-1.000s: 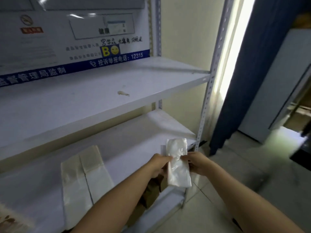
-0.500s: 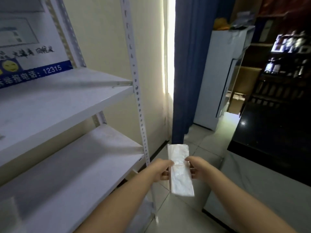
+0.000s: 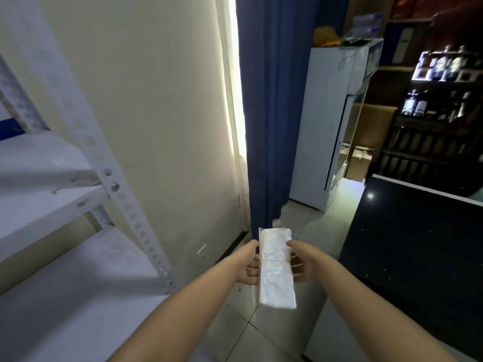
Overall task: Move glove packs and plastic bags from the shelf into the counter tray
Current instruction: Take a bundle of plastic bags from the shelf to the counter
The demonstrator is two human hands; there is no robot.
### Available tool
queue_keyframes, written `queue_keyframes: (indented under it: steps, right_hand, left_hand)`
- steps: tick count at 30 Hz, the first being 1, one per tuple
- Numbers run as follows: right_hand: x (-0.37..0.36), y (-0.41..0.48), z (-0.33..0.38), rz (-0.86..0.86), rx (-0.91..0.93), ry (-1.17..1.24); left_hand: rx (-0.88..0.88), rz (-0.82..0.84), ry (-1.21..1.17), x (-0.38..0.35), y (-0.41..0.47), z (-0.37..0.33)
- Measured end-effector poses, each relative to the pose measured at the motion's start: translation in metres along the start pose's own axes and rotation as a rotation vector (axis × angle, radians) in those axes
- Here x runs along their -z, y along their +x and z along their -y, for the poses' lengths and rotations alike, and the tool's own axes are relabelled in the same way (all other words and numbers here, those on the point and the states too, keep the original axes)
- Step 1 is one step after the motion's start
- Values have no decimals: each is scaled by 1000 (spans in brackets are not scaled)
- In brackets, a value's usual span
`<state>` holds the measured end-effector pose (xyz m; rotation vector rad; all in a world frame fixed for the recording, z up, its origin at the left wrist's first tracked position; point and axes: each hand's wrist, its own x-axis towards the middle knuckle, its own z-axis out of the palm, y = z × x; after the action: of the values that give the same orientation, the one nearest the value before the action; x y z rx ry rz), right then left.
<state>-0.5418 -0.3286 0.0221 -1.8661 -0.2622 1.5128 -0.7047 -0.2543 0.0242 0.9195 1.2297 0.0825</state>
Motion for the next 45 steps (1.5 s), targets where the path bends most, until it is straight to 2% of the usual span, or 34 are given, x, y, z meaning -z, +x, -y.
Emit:
queue_keyframes:
  steps: [8, 12, 17, 28, 35, 45]
  right_hand:
    - [54, 77, 75, -60, -52, 147]
    - [80, 128, 114, -141, -47, 231]
    - [104, 182, 167, -221, -51, 380]
    - [173, 298, 243, -287, -137, 542]
    - [247, 370, 301, -280, -128, 541]
    - [392, 450, 416, -270, -57, 578]
  left_hand:
    - [9, 65, 138, -39, 91, -95]
    - [-5, 171, 211, -55, 153, -154]
    - [41, 261, 265, -63, 241, -227]
    - [112, 378, 395, -105, 356, -346]
    - [127, 377, 387, -165, 434, -418]
    - [91, 338, 427, -294, 520, -562]
